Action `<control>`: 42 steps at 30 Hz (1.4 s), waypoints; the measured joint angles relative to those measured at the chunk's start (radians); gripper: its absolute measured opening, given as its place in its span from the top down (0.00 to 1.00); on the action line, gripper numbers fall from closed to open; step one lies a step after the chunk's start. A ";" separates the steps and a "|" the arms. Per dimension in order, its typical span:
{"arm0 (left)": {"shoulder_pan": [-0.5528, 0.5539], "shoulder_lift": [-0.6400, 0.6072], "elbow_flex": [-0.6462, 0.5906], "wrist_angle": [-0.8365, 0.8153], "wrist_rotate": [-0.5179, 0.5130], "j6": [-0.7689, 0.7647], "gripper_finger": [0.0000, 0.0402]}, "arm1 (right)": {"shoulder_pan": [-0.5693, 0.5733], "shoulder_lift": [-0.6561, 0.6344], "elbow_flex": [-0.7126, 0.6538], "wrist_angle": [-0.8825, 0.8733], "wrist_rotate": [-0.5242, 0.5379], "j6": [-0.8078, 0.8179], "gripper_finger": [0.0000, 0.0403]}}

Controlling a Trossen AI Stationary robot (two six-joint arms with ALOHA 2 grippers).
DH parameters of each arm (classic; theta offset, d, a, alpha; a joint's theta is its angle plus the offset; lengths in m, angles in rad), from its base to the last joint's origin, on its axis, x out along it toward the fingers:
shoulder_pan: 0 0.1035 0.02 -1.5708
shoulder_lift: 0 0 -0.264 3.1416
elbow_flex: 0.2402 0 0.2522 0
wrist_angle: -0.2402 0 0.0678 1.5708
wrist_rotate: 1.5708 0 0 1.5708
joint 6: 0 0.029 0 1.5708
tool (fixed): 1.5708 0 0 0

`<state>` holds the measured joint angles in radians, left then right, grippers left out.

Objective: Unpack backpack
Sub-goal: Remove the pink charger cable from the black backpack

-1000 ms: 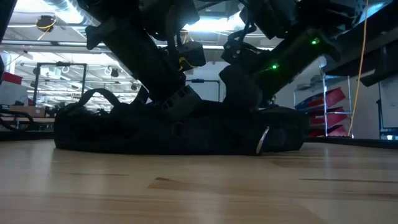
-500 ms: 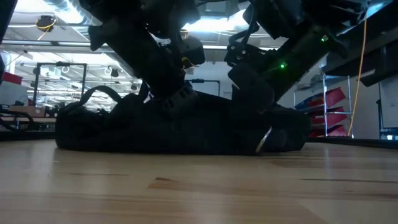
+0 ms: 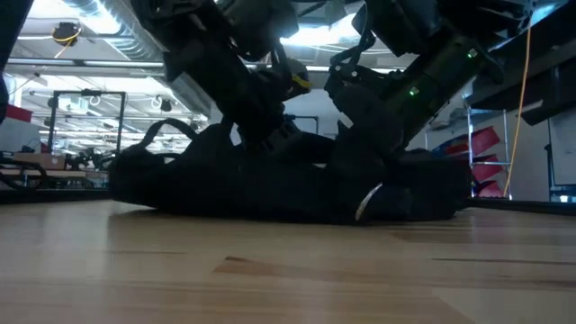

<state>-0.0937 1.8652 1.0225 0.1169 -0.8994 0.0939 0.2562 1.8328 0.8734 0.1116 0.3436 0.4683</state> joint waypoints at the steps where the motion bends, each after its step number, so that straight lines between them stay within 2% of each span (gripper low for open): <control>1: 0.003 0.000 0.000 0.001 0.015 0.004 1.00 | 0.000 0.000 0.000 0.000 -0.002 0.000 0.79; 4: 0.006 0.000 0.000 -0.002 0.087 0.026 1.00 | 0.000 0.000 -0.001 0.000 -0.012 0.000 0.79; 8: 0.011 -0.005 0.003 -0.019 0.248 0.098 1.00 | 0.001 -0.002 -0.001 0.004 -0.039 -0.005 0.79; 11: 0.012 -0.005 0.003 -0.007 0.277 0.091 0.98 | 0.001 -0.002 -0.003 0.033 -0.064 -0.018 0.79; 14: 0.012 -0.003 0.003 0.021 0.298 0.089 0.91 | 0.001 -0.002 -0.003 0.054 -0.086 -0.020 0.79; 18: 0.025 -0.003 0.003 0.034 0.374 0.071 0.79 | 0.002 -0.002 -0.003 0.062 -0.092 -0.021 0.79; 24: 0.030 -0.002 0.003 0.052 0.351 0.084 0.68 | 0.002 -0.021 -0.004 0.057 -0.086 -0.049 0.79; 28: 0.022 -0.001 0.002 0.061 0.314 0.094 0.67 | 0.001 -0.063 -0.004 0.023 -0.121 -0.063 0.79; 33: 0.022 0.000 0.002 0.060 0.272 0.107 0.67 | 0.002 -0.119 -0.004 -0.018 -0.114 -0.083 0.79; 40: 0.020 0.000 0.001 0.064 0.266 0.113 0.67 | -0.004 -0.152 -0.003 -0.011 0.105 -0.140 0.79; 42: 0.014 0.001 0.000 0.073 0.258 0.121 0.67 | -0.010 -0.153 -0.002 -0.022 0.133 -0.159 0.79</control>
<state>-0.0794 1.8666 1.0227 0.1903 -0.6410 0.2151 0.2465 1.6798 0.8711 0.0893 0.4766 0.3096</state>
